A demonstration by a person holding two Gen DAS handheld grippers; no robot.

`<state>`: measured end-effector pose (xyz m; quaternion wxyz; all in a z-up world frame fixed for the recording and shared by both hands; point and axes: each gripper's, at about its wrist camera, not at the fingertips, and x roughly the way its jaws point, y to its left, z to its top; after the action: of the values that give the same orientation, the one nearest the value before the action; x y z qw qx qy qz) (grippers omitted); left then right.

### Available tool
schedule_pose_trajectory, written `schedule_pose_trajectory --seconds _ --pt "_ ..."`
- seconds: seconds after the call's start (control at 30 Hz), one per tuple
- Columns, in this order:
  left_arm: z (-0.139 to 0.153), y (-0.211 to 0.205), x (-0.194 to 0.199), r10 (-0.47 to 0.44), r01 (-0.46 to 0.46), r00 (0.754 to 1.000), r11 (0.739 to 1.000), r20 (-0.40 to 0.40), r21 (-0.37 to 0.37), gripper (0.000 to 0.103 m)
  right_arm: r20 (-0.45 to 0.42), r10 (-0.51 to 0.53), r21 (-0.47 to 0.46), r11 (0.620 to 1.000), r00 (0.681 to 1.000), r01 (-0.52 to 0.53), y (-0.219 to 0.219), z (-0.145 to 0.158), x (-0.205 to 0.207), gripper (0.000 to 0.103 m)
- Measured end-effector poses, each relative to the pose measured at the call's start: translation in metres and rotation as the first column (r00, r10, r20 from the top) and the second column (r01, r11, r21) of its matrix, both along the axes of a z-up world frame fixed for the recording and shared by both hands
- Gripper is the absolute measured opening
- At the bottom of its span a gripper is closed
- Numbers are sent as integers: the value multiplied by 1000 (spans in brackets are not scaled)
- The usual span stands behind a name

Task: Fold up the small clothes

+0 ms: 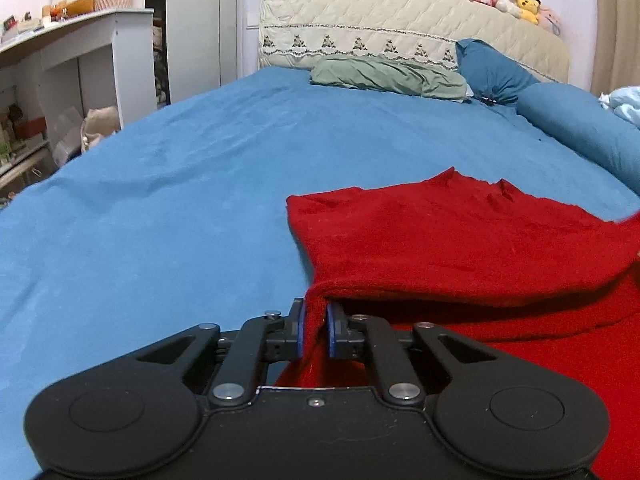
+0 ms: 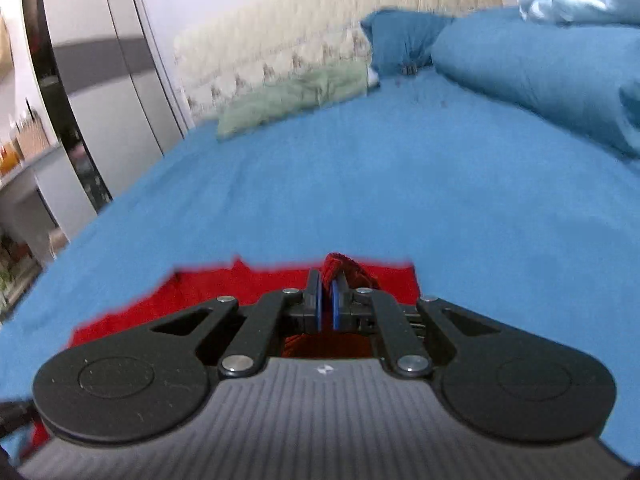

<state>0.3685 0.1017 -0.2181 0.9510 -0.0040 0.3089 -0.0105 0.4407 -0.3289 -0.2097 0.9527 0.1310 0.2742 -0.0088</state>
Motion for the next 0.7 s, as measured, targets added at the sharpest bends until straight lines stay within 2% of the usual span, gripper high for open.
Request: schedule_pose_trajectory --seconds 0.13,0.2,0.23,0.3,0.37,0.4,0.43,0.5,0.6,0.7 --pt "-5 6 -9 37 -35 999 997 -27 66 14 -86 -28 -11 1000 996 27 -3 -32 -14 20" --pt "-7 12 -12 41 -39 998 998 -47 55 14 -100 -33 4 999 994 34 -6 -40 -21 20" --pt "-6 15 -15 41 -39 998 998 -48 42 14 -101 -34 5 999 994 34 -7 -41 -25 20" --pt "1 13 -20 33 -30 999 997 -40 66 12 -99 -45 -30 999 994 42 -5 -38 -30 22" --pt "12 7 -24 16 -15 1000 997 -2 81 12 -73 -67 -75 995 995 62 1 -30 -39 25" --pt "19 5 -25 -3 1 1000 998 22 66 12 -55 -67 -91 994 996 61 5 -26 -43 33" --pt "25 1 -24 -22 19 999 999 43 51 12 -29 -54 -113 992 998 50 11 -20 -45 47" --pt "33 -7 -14 -70 68 996 997 56 37 13 16 -11 -147 989 1000 13 24 -14 -48 60" --pt "26 -16 9 -106 105 994 994 28 32 13 14 67 -187 980 998 -64 41 -12 -39 60" --pt "6 -12 27 -112 111 992 994 -58 -26 13 -20 94 -180 979 995 -97 46 -24 -27 60"
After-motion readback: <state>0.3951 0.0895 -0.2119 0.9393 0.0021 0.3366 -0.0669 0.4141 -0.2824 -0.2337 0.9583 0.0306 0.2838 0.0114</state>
